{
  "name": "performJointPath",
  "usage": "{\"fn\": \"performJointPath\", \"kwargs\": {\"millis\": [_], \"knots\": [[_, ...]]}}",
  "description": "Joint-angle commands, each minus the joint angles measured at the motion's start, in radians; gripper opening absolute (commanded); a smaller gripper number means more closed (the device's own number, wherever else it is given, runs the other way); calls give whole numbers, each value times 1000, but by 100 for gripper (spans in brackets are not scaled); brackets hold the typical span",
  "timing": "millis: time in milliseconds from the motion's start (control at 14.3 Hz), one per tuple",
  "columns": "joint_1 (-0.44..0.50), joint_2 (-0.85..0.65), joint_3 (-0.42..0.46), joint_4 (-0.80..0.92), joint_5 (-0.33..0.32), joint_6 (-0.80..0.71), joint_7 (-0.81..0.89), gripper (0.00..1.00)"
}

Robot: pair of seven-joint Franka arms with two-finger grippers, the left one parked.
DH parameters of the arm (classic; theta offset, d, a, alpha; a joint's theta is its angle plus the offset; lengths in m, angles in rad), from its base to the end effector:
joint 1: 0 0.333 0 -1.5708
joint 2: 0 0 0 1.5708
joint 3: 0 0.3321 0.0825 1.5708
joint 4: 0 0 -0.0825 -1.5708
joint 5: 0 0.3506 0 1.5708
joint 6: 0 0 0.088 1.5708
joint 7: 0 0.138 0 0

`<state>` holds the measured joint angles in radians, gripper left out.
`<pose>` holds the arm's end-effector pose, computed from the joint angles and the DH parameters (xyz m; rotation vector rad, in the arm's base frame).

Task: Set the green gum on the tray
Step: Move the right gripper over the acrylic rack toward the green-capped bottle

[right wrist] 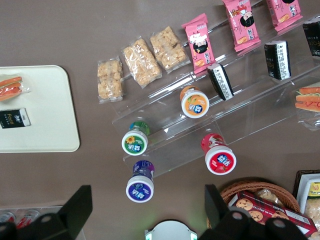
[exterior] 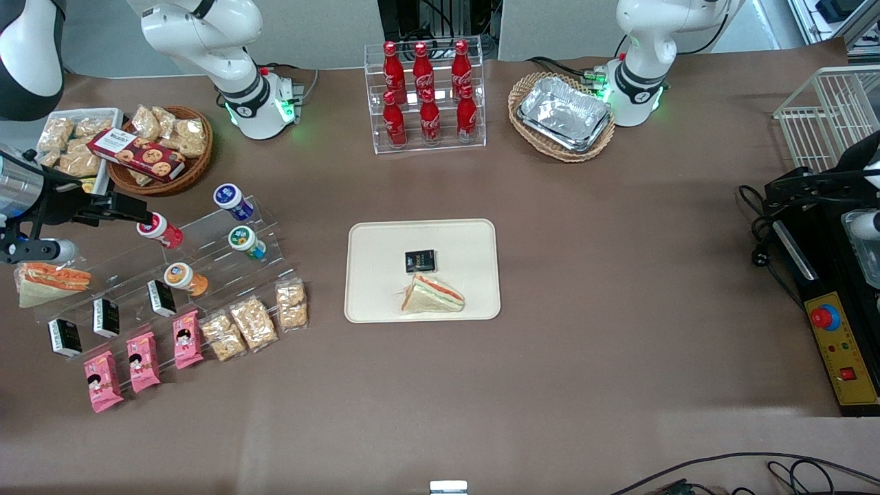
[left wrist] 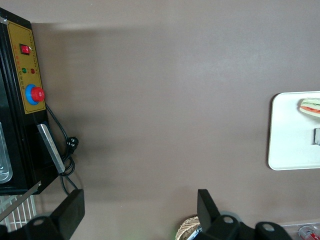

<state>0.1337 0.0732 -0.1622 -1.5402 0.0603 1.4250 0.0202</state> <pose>0.5209 -0.0028 0.5743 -3.0780 0.0712 0.2891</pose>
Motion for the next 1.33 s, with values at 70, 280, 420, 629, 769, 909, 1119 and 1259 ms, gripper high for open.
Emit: {"fn": "performJointPath", "kwargs": {"millis": [70,280,420,629,769,909,1119,1259], "knots": [[-6,10,-2,17,-5,14,-13,100],[-3,11,0,17,-5,14,-8,100],[-5,11,0,15,3,14,-2,100],[3,-32,6,3,1,-11,36,100],[4,-71,7,-30,3,-24,44,100],[7,-145,10,-96,3,-23,73,100],[24,-237,39,-202,1,1,125,100],[24,-295,73,-305,1,67,159,100]]}}
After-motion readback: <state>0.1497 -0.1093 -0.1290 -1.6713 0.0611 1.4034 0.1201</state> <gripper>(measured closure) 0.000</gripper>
